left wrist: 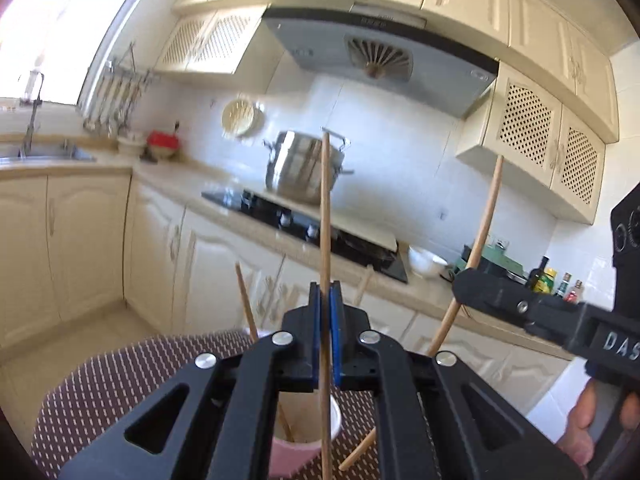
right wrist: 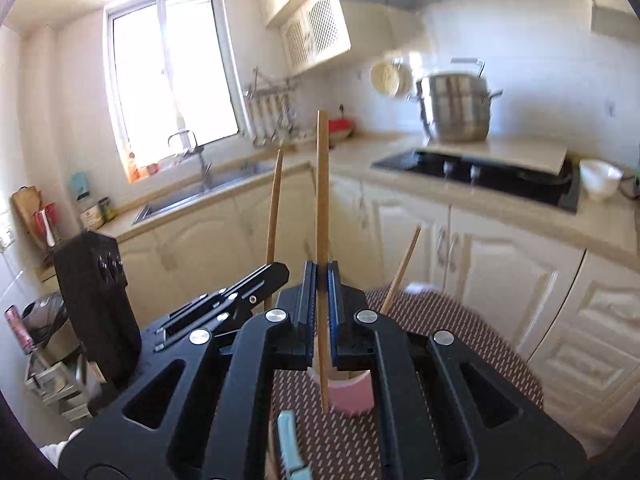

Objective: Organize utensils
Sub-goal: 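Carry the chopstick over the pink cup and lower it inside, then open the left tool and pull it back from the cup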

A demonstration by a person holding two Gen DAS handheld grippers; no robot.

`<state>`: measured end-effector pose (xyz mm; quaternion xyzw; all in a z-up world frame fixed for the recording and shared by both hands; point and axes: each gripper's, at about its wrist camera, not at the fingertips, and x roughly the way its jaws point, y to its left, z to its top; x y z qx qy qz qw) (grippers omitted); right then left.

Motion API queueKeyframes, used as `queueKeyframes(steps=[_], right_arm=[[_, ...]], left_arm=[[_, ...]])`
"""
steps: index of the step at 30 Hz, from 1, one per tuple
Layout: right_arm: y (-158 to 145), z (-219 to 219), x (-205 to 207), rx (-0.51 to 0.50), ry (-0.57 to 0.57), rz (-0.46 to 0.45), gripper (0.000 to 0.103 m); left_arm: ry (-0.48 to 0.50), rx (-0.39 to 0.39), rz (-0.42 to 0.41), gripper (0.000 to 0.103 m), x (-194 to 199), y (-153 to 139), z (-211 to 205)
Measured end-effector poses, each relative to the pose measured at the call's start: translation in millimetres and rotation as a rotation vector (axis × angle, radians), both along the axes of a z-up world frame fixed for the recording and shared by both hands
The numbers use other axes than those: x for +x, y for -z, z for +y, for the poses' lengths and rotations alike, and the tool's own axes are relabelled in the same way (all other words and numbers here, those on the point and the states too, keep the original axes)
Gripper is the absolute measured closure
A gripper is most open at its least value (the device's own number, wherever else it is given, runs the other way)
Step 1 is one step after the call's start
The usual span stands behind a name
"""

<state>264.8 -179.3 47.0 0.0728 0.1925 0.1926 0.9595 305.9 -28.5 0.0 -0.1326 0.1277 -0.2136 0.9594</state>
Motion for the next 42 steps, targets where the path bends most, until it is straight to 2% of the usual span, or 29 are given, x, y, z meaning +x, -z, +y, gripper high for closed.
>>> queueKeyframes(steps=[5, 10, 19, 27, 28, 29, 31, 33, 35, 42], right_arm=[[-9.5, -7.5, 15.3, 0.01, 0.027, -0.052, 0.097], [-2.8, -10.7, 30.4, -0.008, 0.049, -0.053, 0.097], [29.7, -3.6, 42.5, -0.01, 0.04, 0.002, 0.097], [45.7, 5.0, 38.4, -0.017, 0.045, 0.024, 0.097], [46.7, 5.3, 38.6, -0.017, 0.047, 0.027, 0.097], [47.7, 5.3, 38.6, -0.016, 0.05, 0.029, 0.097], [49.4, 5.9, 38.5, -0.016, 0.055, 0.033, 0.097], [50.4, 6.2, 37.5, -0.017, 0.061, 0.032, 0.097], [51.5, 7.0, 35.4, -0.019, 0.066, 0.031, 0.097], [55.6, 9.8, 32.2, -0.02, 0.079, 0.032, 0.097]], left_arm=[[-0.051, -0.007, -0.114, 0.099, 12.6, -5.6, -12.0], [-0.102, 0.023, -0.134, 0.099, 28.8, 4.4, -24.7], [-0.114, 0.043, -0.079, 0.098, 44.3, 40.5, -25.8], [-0.109, 0.072, -0.009, 0.096, 33.9, 53.5, -19.1], [-0.109, 0.078, -0.008, 0.09, 31.5, 53.3, -18.5], [-0.113, 0.082, -0.007, 0.069, 28.7, 52.2, -17.4], [-0.124, 0.083, -0.006, 0.045, 22.6, 50.2, -14.6], [-0.127, 0.078, -0.019, 0.045, 14.6, 47.2, -10.3], [-0.136, 0.098, -0.012, 0.037, 9.3, 44.4, -8.1], [-0.217, 0.137, 0.037, 0.032, -8.9, 39.8, 8.5]])
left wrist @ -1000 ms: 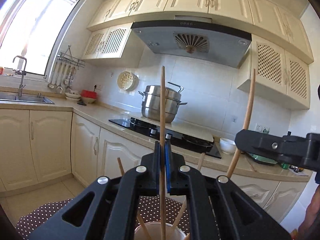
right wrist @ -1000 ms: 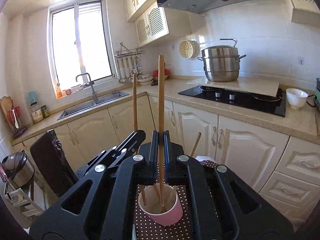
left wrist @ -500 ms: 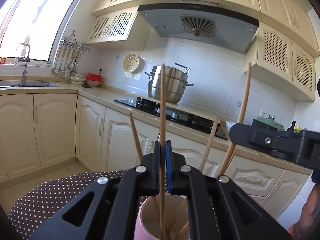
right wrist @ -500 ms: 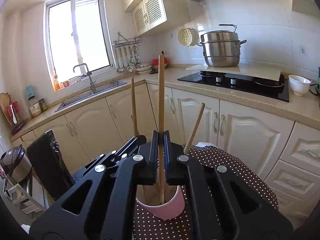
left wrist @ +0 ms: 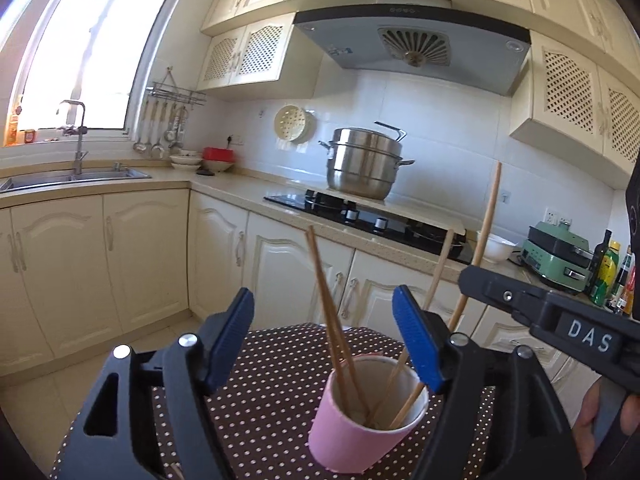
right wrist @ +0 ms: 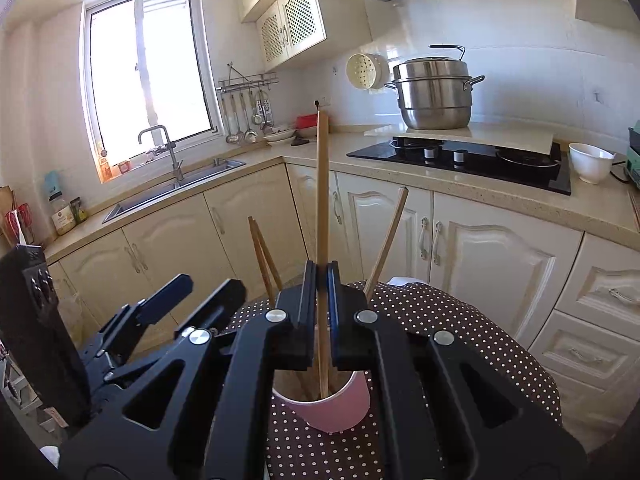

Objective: Organize utensils
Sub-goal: 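Open the left tool and pull it back from the cup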

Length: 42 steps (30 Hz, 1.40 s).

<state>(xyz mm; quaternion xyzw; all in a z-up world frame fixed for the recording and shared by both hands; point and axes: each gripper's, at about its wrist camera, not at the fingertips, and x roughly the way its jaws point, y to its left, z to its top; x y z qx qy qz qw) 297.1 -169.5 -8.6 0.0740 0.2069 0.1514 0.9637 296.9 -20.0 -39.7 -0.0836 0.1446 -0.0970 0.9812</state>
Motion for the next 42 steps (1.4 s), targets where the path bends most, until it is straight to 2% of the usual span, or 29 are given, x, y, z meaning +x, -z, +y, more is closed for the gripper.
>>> queueKeyframes(steps=[12, 21, 28, 35, 38, 39, 41, 42], right_arm=[[3.8, 3.5, -3.6, 0.003, 0.025, 0.004, 0.097], [1.9, 5.2, -15.4, 0.008, 0.048, -0.01, 0.096], [-3.1, 7.7, -42.9, 0.009, 0.049, -0.034, 0.096], [-8.7, 15.8, -89.4, 0.003, 0.028, -0.072, 0.095], [-11.1, 19.9, -110.1, -0.008, 0.028, -0.103, 0.083], [-11.6, 21.1, -118.6, -0.013, 0.029, -0.116, 0.074], [-12.2, 22.3, -131.0, -0.013, 0.025, -0.136, 0.068], [-12.0, 23.2, -138.6, -0.014, 0.026, -0.145, 0.059]], left_arm=[[-0.044, 0.009, 0.098, 0.03, -9.6, 1.2, 26.8], [-0.05, -0.013, 0.117, 0.03, -29.8, -8.2, 38.9], [-0.073, 0.007, 0.115, 0.029, -55.6, -19.5, 44.1], [-0.132, 0.035, 0.115, 0.029, -94.7, -28.6, 51.9], [-0.16, 0.06, 0.081, 0.028, -113.2, -31.6, 52.6], [-0.17, 0.076, 0.066, 0.028, -121.4, -32.1, 52.5], [-0.178, 0.089, 0.054, 0.027, -130.1, -33.8, 52.6], [-0.178, 0.093, 0.045, 0.027, -136.8, -33.9, 52.7]])
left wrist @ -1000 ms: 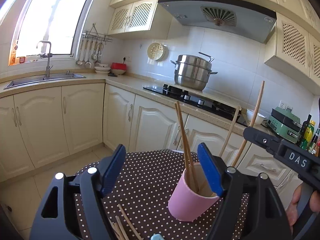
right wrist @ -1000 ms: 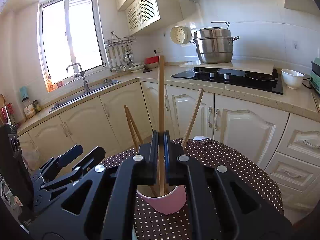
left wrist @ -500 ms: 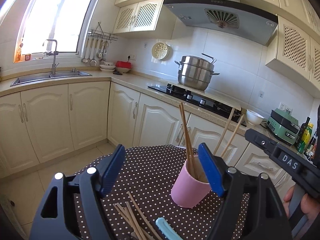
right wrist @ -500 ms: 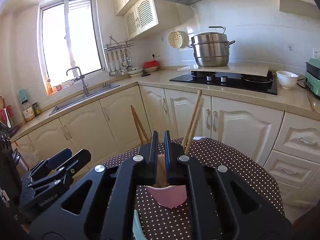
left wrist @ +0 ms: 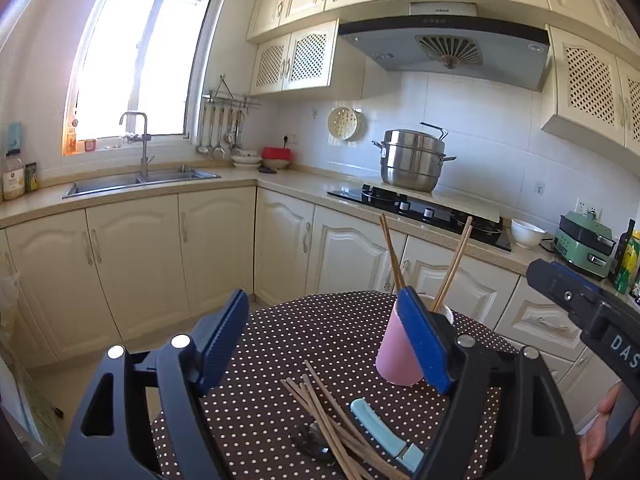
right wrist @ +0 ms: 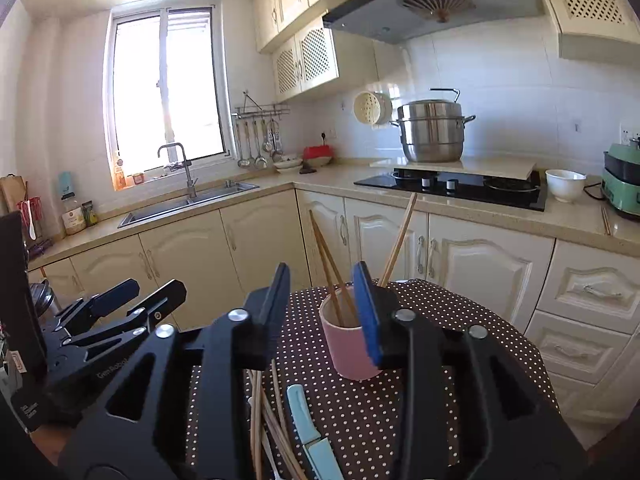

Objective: Organize utensils
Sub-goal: 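Move both tools back over the loose chopsticks beside the light blue knife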

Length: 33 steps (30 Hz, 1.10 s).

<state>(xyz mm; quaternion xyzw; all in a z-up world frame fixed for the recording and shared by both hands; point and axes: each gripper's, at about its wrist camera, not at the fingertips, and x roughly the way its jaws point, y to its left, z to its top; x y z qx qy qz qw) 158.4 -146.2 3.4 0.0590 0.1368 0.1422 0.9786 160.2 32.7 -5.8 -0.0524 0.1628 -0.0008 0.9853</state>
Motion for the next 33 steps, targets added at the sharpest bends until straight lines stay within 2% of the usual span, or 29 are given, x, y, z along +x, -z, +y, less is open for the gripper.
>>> queueKeyframes(steps=[1, 3, 9, 13, 16, 25, 29, 33], right_arm=[[0.2, 0.6, -5.3, -0.002, 0.002, -0.009, 0.053], [2.1, 3.2, -17.5, -0.015, 0.009, -0.026, 0.053], [11.2, 8.1, -40.1, -0.071, 0.032, -0.052, 0.043], [19.4, 7.8, -47.4, -0.099, 0.051, -0.054, 0.039], [29.0, 6.3, -49.3, -0.119, 0.053, -0.034, 0.039], [74.4, -3.6, -32.5, -0.122, 0.037, 0.116, 0.038], [95.3, -2.0, -23.2, -0.125, 0.02, 0.185, 0.038], [110.6, -2.7, -17.4, -0.122, 0.006, 0.233, 0.038]], left_arm=[[-0.004, 0.005, -0.007, 0.025, -5.4, 0.1, 0.4], [-0.015, 0.017, -0.018, 0.024, -15.8, 0.5, 0.9], [-0.022, 0.035, -0.018, 0.022, -36.9, 7.1, -0.3], [-0.019, 0.065, 0.001, 0.02, -44.4, 14.9, -3.9], [0.001, 0.05, 0.051, 0.018, -44.8, 24.8, 0.8], [0.059, -0.165, 0.45, 0.018, -4.7, 83.5, 41.8], [0.043, -0.095, 0.575, 0.018, 9.0, 111.3, 36.5], [0.022, -0.078, 0.684, 0.018, 27.7, 138.9, 29.3]])
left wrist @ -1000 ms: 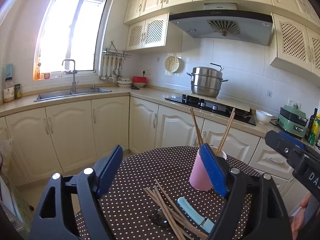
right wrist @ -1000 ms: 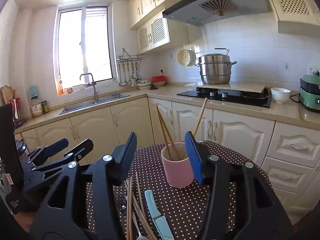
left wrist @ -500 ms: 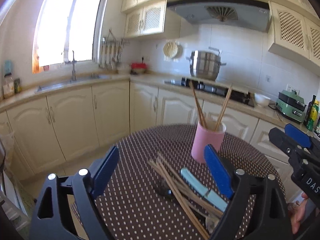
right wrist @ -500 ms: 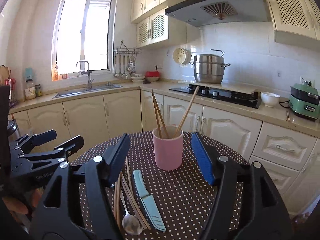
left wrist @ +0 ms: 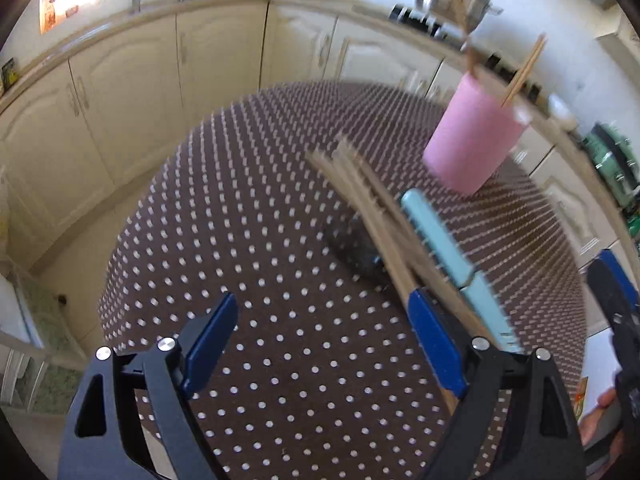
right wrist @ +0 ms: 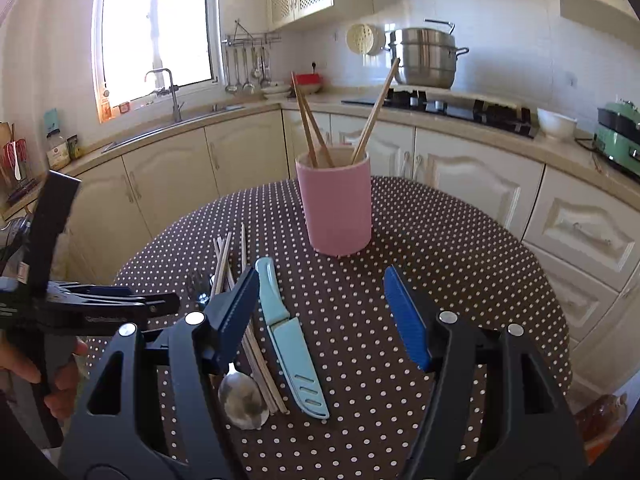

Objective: Organize utensils
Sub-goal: 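Move both tools back over the loose chopsticks beside the light blue knife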

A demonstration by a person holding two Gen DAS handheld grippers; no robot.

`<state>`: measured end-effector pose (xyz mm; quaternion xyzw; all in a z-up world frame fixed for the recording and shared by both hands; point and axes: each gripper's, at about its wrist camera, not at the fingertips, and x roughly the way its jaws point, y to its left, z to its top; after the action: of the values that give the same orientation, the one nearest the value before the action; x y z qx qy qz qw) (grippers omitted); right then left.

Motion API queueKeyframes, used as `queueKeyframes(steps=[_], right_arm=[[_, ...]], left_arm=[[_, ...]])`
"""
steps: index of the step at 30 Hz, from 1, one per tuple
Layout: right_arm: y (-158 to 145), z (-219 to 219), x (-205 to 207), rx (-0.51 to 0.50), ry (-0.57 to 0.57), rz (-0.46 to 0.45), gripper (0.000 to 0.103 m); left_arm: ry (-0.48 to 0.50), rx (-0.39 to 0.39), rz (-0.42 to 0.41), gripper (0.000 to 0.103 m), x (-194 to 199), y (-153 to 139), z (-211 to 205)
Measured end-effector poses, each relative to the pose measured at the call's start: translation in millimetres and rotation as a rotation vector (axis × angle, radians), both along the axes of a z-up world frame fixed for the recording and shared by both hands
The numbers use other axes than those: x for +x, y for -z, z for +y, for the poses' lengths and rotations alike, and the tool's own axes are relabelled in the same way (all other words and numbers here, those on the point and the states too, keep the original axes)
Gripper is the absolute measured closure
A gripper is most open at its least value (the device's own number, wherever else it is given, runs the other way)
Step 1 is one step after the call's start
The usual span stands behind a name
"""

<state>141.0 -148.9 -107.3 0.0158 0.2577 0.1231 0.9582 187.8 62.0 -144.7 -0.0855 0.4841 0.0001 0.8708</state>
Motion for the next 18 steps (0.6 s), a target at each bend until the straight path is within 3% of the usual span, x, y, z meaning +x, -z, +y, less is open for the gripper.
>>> queueKeyframes(steps=[4, 18], right_arm=[[8.1, -2.1, 5.5, 0.001, -0.005, 0.024, 0.038], [20.0, -8.7, 18.9, 0.032, -0.02, 0.071, 0.038]], left_arm=[[0.021, 0.057, 0.005, 0.018, 7.1, 7.2, -12.2], [0.022, 0.111, 0.057, 0.018, 23.7, 16.6, -27.0]])
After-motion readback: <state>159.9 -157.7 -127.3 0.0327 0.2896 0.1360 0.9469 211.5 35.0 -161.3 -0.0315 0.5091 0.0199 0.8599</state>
